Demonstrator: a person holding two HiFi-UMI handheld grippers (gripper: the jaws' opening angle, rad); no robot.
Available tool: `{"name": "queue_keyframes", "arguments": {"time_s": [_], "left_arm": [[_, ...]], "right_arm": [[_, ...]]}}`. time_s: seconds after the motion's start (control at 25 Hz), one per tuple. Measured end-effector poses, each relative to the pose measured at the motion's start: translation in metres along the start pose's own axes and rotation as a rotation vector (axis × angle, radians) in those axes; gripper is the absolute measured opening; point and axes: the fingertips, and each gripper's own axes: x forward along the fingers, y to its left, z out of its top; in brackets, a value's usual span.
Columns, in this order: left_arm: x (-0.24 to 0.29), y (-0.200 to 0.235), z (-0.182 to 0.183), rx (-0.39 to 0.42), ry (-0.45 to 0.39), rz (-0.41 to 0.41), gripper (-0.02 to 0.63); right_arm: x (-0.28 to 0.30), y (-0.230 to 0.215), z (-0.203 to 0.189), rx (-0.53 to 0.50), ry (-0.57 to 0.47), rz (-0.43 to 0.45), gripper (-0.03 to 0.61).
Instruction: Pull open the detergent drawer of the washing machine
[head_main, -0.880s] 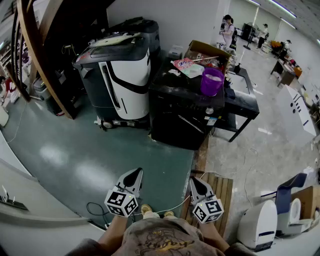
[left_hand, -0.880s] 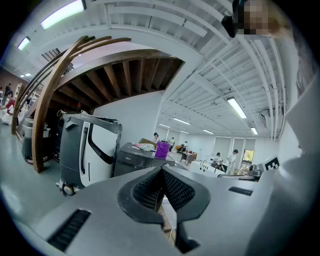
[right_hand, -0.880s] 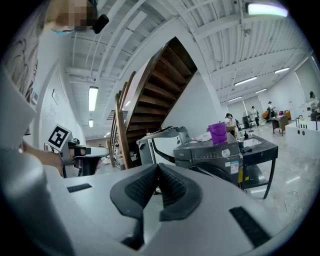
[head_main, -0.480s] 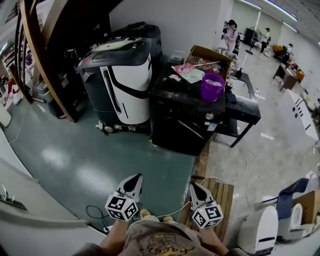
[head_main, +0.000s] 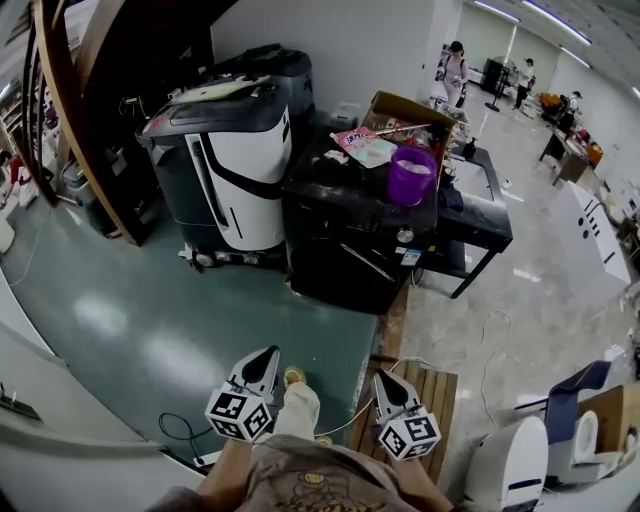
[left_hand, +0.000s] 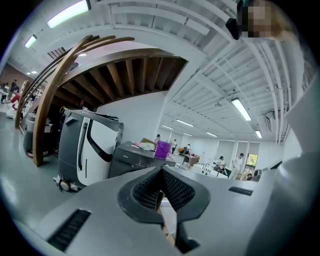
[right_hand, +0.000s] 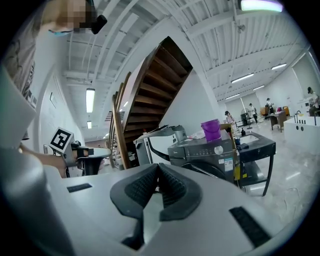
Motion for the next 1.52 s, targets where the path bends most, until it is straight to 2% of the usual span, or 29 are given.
{"name": "queue_keyframes", "arguments": {"time_s": [0.32, 0.56, 0.84, 1.16, 1.52], "left_arm": [[0.049, 0.011, 0.005, -0.012, -0.011, -0.014, 0.021], [0.097, 0.029, 0.008, -0.021, -0.005, -0.027, 0.021], [0.156, 0.060, 0.021, -0.029, 0.024, -0.040, 0.021], [0.237, 0.103, 0.056, -0.039, 0.044, -0.078, 0.021], [0.316, 0.144, 0.081, -0.013, 0.063, -0.134, 0.021]], "right_arm": [[0.032, -0.027, 0.006, 0.009, 0.001, 0.003, 0.003], [0.078, -0.050, 0.014, 0.007, 0.003, 0.022, 0.003], [0.140, -0.074, 0.026, 0.031, 0.012, 0.019, 0.003], [0.228, -0.095, 0.055, 0.049, 0.023, 0.010, 0.003], [0.317, -0.117, 0.077, 0.037, 0.031, 0.009, 0.003]]}}
